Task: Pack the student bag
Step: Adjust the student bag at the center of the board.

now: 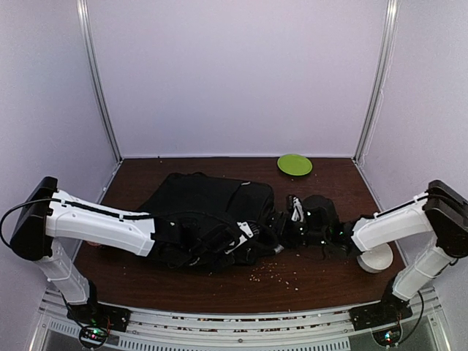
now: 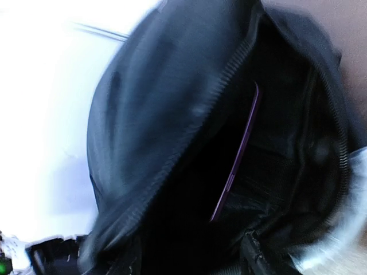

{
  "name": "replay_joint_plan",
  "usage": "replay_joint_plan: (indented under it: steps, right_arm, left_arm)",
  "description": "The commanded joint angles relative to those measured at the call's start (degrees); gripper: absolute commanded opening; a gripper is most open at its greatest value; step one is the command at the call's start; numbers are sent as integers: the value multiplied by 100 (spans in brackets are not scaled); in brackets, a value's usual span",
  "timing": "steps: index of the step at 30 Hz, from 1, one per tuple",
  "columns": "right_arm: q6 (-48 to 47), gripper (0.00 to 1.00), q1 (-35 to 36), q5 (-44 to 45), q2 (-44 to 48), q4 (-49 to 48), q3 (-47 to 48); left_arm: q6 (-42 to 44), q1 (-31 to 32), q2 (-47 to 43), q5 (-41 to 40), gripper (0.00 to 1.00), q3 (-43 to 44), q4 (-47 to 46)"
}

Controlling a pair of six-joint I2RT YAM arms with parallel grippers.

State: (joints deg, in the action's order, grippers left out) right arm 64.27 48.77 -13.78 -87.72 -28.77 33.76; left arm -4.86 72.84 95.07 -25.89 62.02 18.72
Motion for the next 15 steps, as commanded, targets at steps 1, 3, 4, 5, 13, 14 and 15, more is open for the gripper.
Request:
replay_joint_plan:
  steps: [1, 3, 4, 5, 13, 14, 15]
  right_arm:
    - [-1044, 59, -40, 693, 1195, 2078, 25]
    - [-1176, 59, -123, 1110, 1651, 2612, -83]
    - [-1165, 59, -203, 1232, 1839, 2665, -192]
    - [-1135, 59, -317, 1275, 2012, 2556, -327]
    - [-848, 55, -802, 891, 1873, 1404, -404]
    - [-753, 54, -862, 773, 1696, 1155, -396]
    - [-630, 52, -921, 598, 1519, 747, -437]
  left_arm:
    - [-146, -48, -231, -213, 0, -141, 52]
    - [-146, -43, -235, -213, 0, -148, 69]
    - [-159, -48, -233, -210, 0, -159, 82]
    - [-168, -42, -224, -214, 0, -176, 87]
    - [-313, -42, -303, -155, 0, -252, 114]
    - [-312, -42, -304, -159, 0, -244, 125]
    - [-313, -42, -311, -166, 0, -231, 138]
